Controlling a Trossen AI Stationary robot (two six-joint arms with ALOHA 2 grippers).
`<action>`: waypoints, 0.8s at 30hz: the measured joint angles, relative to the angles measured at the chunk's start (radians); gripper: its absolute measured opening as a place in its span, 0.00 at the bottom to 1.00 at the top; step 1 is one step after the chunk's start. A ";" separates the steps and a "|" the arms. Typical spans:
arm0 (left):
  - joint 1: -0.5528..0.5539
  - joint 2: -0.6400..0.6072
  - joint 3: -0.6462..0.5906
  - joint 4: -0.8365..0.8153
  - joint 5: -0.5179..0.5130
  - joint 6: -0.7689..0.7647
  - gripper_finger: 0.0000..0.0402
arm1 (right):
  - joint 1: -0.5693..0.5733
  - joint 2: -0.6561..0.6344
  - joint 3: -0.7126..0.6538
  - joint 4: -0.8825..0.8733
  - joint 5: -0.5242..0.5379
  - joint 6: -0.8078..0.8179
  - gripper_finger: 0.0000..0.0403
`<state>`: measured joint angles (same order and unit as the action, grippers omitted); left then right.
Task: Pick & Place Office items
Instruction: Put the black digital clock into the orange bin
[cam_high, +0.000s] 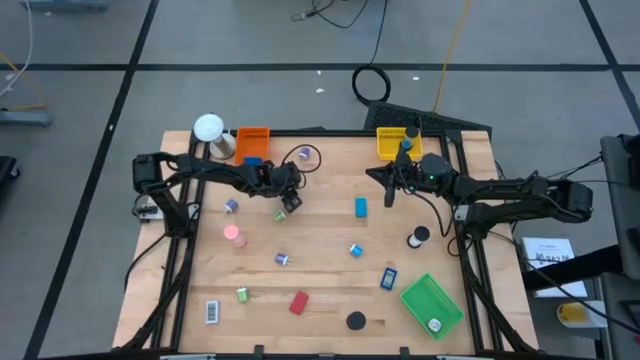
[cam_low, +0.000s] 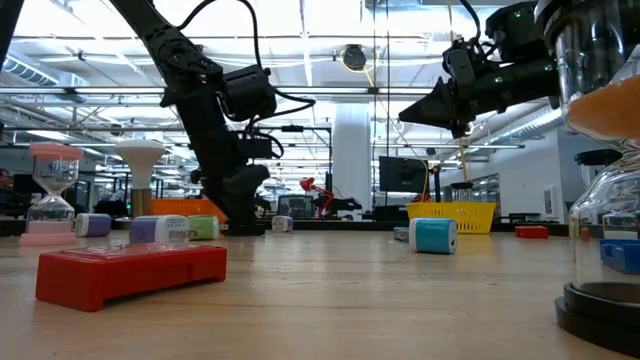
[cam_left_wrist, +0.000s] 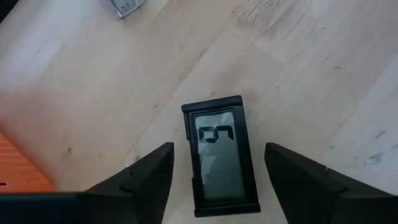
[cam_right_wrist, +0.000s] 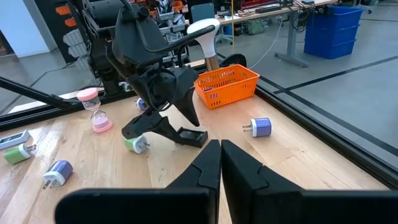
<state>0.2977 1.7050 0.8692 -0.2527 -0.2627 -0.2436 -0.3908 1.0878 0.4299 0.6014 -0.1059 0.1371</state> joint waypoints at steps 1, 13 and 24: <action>0.000 0.000 0.000 -0.001 0.001 0.003 0.64 | 0.000 0.000 0.000 0.000 0.000 0.000 0.01; 0.007 0.024 0.001 -0.011 0.057 0.019 0.46 | 0.000 0.000 0.000 0.000 0.000 0.000 0.01; 0.003 0.017 0.001 -0.016 0.032 0.096 0.41 | 0.000 0.000 0.000 0.000 0.000 0.000 0.01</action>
<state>0.3008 1.7217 0.8707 -0.2692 -0.2308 -0.1473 -0.3908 1.0878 0.4300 0.6010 -0.1059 0.1371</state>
